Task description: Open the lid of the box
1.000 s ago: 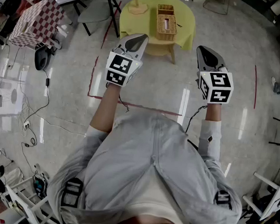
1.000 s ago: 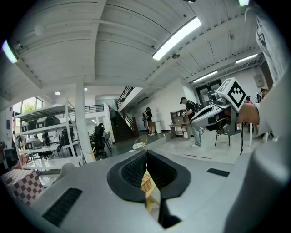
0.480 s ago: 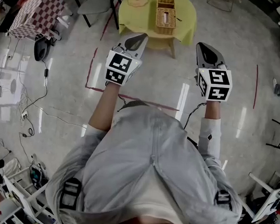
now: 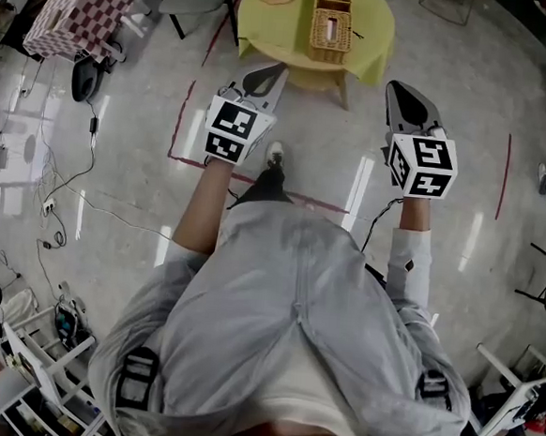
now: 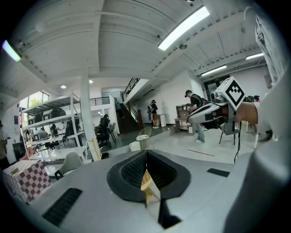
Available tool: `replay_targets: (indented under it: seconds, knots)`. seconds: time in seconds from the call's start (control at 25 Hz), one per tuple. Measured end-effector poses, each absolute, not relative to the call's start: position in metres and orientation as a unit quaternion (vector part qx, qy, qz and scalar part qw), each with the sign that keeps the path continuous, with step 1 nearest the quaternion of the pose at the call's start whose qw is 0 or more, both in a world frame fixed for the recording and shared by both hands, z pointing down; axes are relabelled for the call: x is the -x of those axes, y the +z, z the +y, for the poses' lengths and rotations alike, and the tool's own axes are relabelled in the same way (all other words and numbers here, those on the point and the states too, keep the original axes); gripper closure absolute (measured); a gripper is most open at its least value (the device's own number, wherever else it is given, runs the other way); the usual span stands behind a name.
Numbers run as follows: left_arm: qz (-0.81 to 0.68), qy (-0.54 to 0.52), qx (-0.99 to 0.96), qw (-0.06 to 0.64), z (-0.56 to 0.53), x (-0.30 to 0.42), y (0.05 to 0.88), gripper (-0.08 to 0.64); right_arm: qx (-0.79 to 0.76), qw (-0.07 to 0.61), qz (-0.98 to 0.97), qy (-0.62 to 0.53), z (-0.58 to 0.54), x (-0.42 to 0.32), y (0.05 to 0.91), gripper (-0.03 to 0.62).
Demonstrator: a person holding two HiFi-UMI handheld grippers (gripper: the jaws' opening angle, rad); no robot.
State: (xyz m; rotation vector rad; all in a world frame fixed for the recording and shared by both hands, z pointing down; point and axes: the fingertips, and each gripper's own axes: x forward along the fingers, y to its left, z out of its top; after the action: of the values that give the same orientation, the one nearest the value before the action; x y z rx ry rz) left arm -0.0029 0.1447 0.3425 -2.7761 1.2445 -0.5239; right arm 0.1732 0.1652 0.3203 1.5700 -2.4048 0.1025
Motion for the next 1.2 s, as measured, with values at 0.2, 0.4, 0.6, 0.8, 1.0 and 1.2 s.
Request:
replay_targets:
  seconds: [0.2, 0.4, 0.6, 0.8, 1.0, 1.2]
  knots:
    - [0.402, -0.175, 0.899, 0.016, 0.114, 0.003, 0.357, 0.531, -0.542, 0.136, -0.828, 0.039, 0.137, -0.177, 0.328, 0.569]
    - [0.392, -0.175, 0.903, 0.008, 0.065, 0.0, 0.367, 0.531, -0.541, 0.146, -0.827, 0.045, 0.094, -0.176, 0.337, 0.569]
    - [0.381, -0.167, 0.909, 0.006, 0.001, -0.002, 0.368, 0.531, -0.544, 0.145, -0.825, 0.052, 0.037, -0.171, 0.335, 0.571]
    - [0.362, -0.166, 0.917, 0.007, -0.062, 0.001, 0.369, 0.531, -0.556, 0.155, -0.815, 0.059, -0.018, -0.166, 0.334, 0.571]
    - [0.354, -0.158, 0.922, 0.001, -0.121, 0.004, 0.366, 0.531, -0.568, 0.169, -0.803, 0.063, -0.07, -0.164, 0.333, 0.569]
    - [0.342, -0.161, 0.926, -0.015, -0.167, 0.002, 0.378, 0.531, -0.585, 0.177, -0.787, 0.085, -0.114, -0.171, 0.345, 0.569]
